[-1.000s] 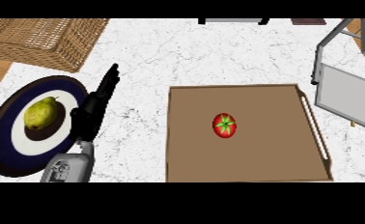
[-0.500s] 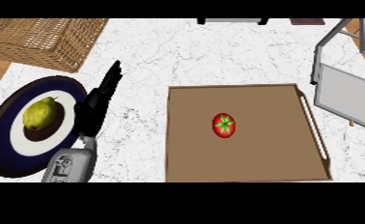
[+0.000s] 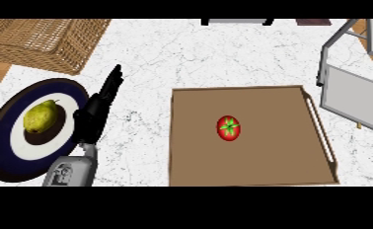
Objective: Pick the lemon from the tray and place it in the tiered shelf
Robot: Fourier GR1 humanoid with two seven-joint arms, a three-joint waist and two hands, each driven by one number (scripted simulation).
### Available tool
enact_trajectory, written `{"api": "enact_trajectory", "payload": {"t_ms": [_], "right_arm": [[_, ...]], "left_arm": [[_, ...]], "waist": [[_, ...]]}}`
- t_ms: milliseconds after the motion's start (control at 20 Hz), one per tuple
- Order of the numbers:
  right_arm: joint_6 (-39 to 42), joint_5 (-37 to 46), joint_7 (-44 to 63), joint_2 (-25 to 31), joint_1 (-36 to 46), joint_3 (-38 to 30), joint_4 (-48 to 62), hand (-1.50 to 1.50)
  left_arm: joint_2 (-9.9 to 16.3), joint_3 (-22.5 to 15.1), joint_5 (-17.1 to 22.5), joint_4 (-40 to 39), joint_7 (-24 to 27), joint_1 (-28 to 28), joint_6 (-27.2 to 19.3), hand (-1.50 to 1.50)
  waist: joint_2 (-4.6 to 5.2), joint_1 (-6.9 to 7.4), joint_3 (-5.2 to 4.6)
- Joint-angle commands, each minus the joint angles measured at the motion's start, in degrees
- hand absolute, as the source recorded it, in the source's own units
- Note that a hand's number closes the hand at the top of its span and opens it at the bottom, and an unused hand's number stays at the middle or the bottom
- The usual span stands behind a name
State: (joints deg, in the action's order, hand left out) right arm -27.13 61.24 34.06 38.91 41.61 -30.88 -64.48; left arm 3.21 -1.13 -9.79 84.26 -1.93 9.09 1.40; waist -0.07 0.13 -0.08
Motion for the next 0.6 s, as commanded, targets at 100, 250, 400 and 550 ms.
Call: {"api": "enact_trajectory", "payload": {"t_ms": [100, 250, 400, 550], "right_arm": [[-0.5, -6.3, 1.3, -1.4, -1.0, -1.7, -5.9, -1.5], [-0.1, -13.2, -4.3, 0.4, -3.2, -3.7, -6.0, -1.5], [4.3, -12.6, 0.9, 1.1, 1.4, -0.6, -7.0, -1.5], [4.6, -16.5, -1.3, 2.9, -0.1, -2.1, -9.3, -1.5]], "left_arm": [[-1.4, -0.7, -0.6, -1.7, 3.7, -1.5, -0.9, 0.0], [0.9, 1.0, 1.1, 0.7, -0.1, -0.1, 1.2, 0.0], [1.3, 1.4, 1.7, 2.4, -2.0, -0.6, 1.7, 0.0], [0.5, 0.6, 0.2, 0.1, -0.6, 1.2, 0.6, 0.0]], "waist": [[0.03, -0.14, 0.07], [0.03, -0.09, 0.1], [0.0, 0.15, 0.06], [0.03, -0.16, 0.07]]}}
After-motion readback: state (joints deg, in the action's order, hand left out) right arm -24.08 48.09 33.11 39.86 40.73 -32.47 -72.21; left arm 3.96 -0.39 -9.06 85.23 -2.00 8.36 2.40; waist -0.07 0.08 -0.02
